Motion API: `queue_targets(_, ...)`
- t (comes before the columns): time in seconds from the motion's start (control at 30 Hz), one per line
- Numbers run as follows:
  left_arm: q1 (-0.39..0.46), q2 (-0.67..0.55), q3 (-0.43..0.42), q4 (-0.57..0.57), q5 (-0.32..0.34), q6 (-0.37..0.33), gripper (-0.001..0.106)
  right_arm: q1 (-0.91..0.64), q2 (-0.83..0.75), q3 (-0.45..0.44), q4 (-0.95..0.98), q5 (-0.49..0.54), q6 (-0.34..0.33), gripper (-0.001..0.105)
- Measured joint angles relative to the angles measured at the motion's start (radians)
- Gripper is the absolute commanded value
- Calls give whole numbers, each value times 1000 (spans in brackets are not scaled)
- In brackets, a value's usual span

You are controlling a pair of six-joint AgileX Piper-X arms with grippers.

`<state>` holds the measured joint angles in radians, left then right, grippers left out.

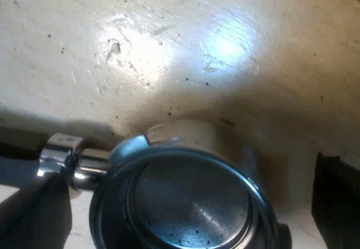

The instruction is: Put the handle in the coffee machine

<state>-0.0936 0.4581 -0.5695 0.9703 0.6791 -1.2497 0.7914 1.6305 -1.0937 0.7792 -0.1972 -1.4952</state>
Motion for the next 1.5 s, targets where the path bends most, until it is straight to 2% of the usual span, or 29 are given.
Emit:
queue_targets(0.3, 0, 0, 0, 0, 0, 0, 90, 0, 0, 0, 3, -16, -27, 87)
queue_targets(0.33, 0, 0, 0, 0, 0, 0, 90, 0, 0, 0, 3, -16, -29, 84)
queue_targets(0.43, 0, 0, 0, 0, 0, 0, 90, 0, 0, 0, 3, -17, -35, 68)
queue_targets(0.5, 0, 0, 0, 0, 0, 0, 90, 0, 0, 0, 3, -19, -36, 49)
queue_targets(0.53, 0, 0, 0, 0, 0, 0, 90, 0, 0, 0, 3, -19, -36, 46)
queue_targets(0.6, 0, 0, 0, 0, 0, 0, 90, 0, 0, 0, 3, -22, -39, 30)
queue_targets(0.63, 0, 0, 0, 0, 0, 0, 90, 0, 0, 0, 3, -22, -41, 27)
queue_targets(0.7, 0, 0, 0, 0, 0, 0, 90, 0, 0, 0, 3, -22, -41, 12)
queue_targets(0.77, 2, 0, 0, 0, 0, 0, 90, 0, 0, 0, 3, -27, -41, 2)
queue_targets(0.8, 4, 0, 0, 0, 0, 0, 90, 0, 0, 0, 8, -34, -41, 0)
queue_targets(1.17, 19, 0, 0, 0, 11, 0, 90, 0, -11, 6, 37, -44, -41, 0)
queue_targets(1.33, 19, 0, 0, 11, 47, -4, 90, 0, -128, 6, 115, -9, -36, 0)
queue_targets(1.4, 19, 0, 0, 24, 127, 11, 90, 0, -158, 6, 140, -9, -18, 0)
queue_targets(1.47, 19, 0, -8, 28, 180, 36, 90, 0, -178, 6, 154, -9, 4, 0)
queue_targets(1.5, 15, 0, -14, 32, 185, 51, 90, 0, -184, 6, 158, -9, 9, 0)
